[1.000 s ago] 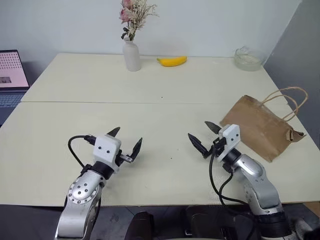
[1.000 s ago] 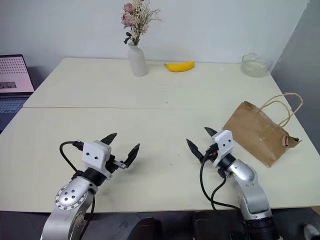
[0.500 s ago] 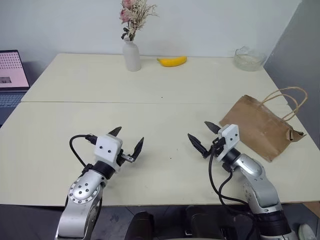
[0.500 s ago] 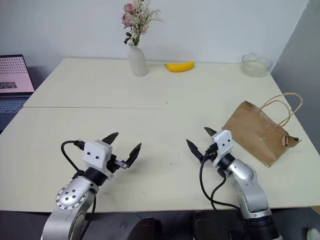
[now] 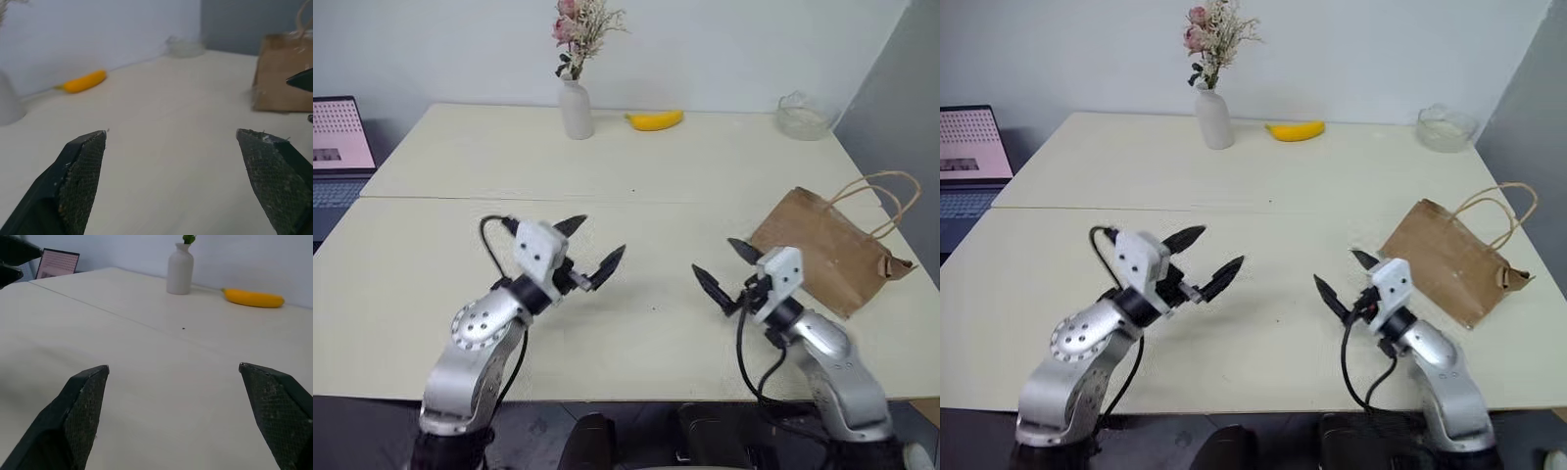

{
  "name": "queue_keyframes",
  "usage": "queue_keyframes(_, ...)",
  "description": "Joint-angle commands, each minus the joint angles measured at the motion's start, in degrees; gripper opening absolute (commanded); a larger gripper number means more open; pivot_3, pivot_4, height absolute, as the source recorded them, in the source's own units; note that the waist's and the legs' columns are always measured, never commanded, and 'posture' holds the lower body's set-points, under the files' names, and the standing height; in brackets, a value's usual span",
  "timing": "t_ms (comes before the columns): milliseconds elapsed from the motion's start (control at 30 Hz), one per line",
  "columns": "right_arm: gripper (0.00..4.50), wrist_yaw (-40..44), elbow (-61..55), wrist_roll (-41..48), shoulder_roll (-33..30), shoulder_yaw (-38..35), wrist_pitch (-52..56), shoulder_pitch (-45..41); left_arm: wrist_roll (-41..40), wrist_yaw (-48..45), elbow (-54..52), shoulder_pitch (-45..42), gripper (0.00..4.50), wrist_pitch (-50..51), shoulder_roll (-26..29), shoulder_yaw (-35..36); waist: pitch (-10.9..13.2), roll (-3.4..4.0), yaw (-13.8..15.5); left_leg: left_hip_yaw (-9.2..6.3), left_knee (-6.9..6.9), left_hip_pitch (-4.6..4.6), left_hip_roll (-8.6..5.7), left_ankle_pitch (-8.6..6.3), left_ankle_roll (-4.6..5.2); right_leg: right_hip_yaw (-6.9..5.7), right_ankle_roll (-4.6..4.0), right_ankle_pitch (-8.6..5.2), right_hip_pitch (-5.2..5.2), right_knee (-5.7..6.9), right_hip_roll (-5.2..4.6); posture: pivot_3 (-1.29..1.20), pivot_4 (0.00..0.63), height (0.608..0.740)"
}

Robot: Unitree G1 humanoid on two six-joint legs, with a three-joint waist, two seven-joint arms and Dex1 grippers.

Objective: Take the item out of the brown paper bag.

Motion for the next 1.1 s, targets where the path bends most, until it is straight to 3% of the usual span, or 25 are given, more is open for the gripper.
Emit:
queue_keyframes(33,4.5,-1.9,-12.24,4.66,-2.23,-7.03,5.46,6.16,-5.47,-7.87,0.55,-5.69,4.46,1.99,1.53,-3.49,0.0,-0.01,0.1,0.0,-0.01,-0.01,0.02,0.0,0.0,0.0,0.0,-0.01,0.0,-0.04,0.0,0.0,0.15,0.74)
queue_keyframes(100,4.5,-3.0,-16.52,7.64,-2.99,-11.09,8.58,9.51,-6.27,-11.26,2.06,-7.99,4.46,2.28,2.74,-4.77,0.0,-0.01,-0.11,0.04,-0.02,-0.01,0.02,0.0,-0.01,0.03,0.01,-0.01,-0.01,-0.05,0.01,0.0,0.15,0.74)
queue_keyframes(233,4.5,-7.29,-20.99,16.38,-2.97,-26.46,13.91,15.45,-8.02,-16.26,4.96,-12.46,4.46,2.75,3.47,-6.85,-0.01,0.02,-0.59,0.02,0.0,0.08,0.06,0.0,-0.01,0.04,0.0,-0.01,0.01,0.06,0.05,0.0,0.15,0.74)
queue_keyframes(367,4.5,-12.63,-18.86,23.91,-4.2,-35.62,18.23,13.55,-8.41,-18.1,5.88,-14.45,4.46,2.76,3.13,-7.92,-0.01,0.03,-0.65,0.05,0.03,0.17,0.05,0.01,-0.01,0.1,0.0,0.0,0.04,0.13,0.07,0.0,0.15,0.74)
queue_keyframes(533,4.5,-18.71,-11.19,26.61,-9.65,-37.23,25.63,3.27,-7.73,-18.45,5.16,-14.46,4.46,2.66,2.68,-9.2,-0.02,0.04,-0.73,0.08,0.03,0.18,-0.01,0.02,0.0,0.22,-0.02,-0.01,0.05,0.12,0.1,0.0,0.15,0.74)
queue_keyframes(700,4.5,-20.74,1.75,25.44,-17.33,-35.46,32.37,-9.42,-8.03,-18.47,4.0,-13.22,4.46,2.58,3.1,-8.89,0.0,0.07,-0.7,0.05,-0.01,0.04,-0.03,0.01,0.01,0.19,0.0,0.0,0.02,-0.02,0.12,0.0,0.15,0.74)
queue_keyframes(867,4.5,-21.8,11.37,25.29,-20.73,-34.83,36.99,-18.9,-9.12,-19.22,2.75,-12.43,4.46,3.13,3.6,-8.79,0.01,0.1,-0.47,-0.03,-0.06,-0.02,0.0,0.01,0.02,0.14,-0.01,-0.01,0.0,-0.09,0.13,0.0,0.15,0.74)
queue_keyframes(967,3.93,-21.02,13.99,25.57,-21.77,-34.16,39.18,-21.93,-9.77,-19.54,2.19,-12.17,4.5,3.47,3.68,-8.68,0.04,0.14,-0.48,0.01,-0.07,-0.05,-0.03,0.01,0.02,0.16,0.0,-0.01,-0.02,-0.09,0.13,0.0,0.15,0.74)
queue_keyframes(1100,2.47,-20.36,13.94,25.42,-22.28,-33.55,40.0,-23.24,-10.62,-20.14,1.59,-11.96,4.5,3.88,4.26,-8.97,0.04,0.14,-0.46,0.0,-0.06,-0.07,-0.03,0.01,0.02,0.15,0.0,-0.01,-0.01,-0.12,0.12,0.0,0.15,0.74)
